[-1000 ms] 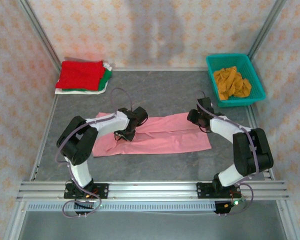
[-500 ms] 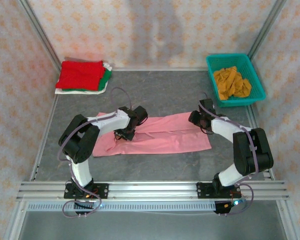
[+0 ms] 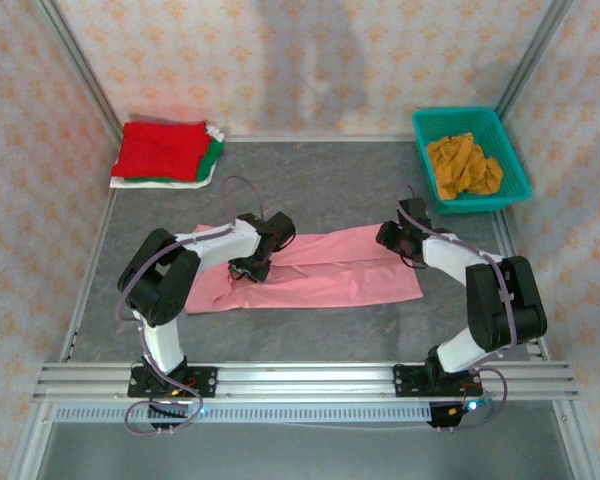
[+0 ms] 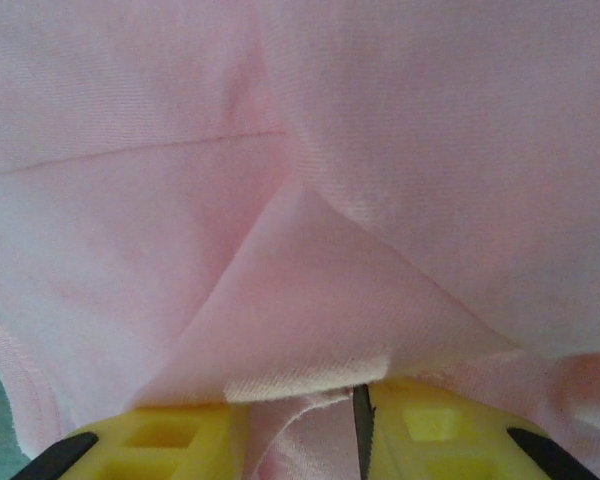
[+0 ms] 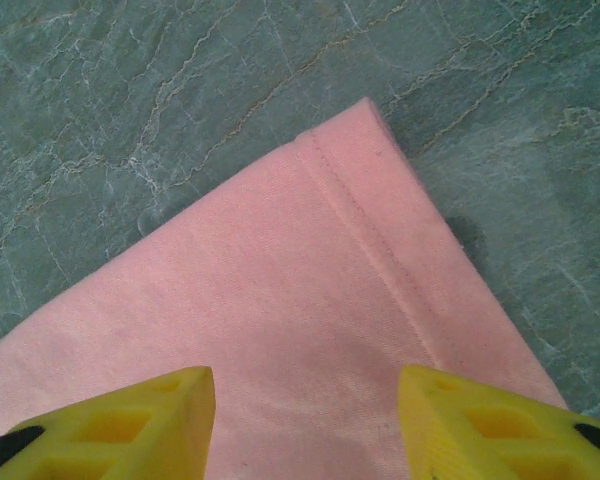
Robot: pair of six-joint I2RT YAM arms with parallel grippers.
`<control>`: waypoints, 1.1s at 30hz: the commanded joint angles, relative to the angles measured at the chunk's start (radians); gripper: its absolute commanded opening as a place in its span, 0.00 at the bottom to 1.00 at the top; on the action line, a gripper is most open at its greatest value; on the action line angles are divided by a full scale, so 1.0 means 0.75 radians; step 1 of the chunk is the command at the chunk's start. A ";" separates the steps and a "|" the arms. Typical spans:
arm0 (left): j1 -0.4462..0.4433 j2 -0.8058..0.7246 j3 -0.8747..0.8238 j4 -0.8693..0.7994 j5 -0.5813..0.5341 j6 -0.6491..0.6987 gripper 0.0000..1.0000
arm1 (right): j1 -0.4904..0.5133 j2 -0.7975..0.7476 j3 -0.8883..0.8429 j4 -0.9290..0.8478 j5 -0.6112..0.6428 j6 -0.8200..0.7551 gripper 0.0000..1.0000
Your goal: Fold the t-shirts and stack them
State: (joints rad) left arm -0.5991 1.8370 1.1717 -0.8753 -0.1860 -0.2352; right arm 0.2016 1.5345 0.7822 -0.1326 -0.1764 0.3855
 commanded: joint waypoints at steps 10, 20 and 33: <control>0.023 -0.057 0.038 -0.026 -0.027 -0.023 0.01 | -0.005 0.008 0.006 0.010 -0.004 0.022 0.51; 0.023 -0.162 0.050 -0.066 0.015 -0.031 0.00 | -0.005 0.012 0.004 0.003 0.002 0.023 0.51; 0.024 -0.033 0.016 -0.002 0.078 -0.012 0.08 | -0.005 0.019 0.004 0.001 0.007 0.024 0.51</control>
State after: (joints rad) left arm -0.5880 1.7954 1.1908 -0.8803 -0.1261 -0.2405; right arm 0.2020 1.5421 0.7822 -0.1329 -0.1837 0.3927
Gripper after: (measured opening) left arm 0.071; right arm 0.514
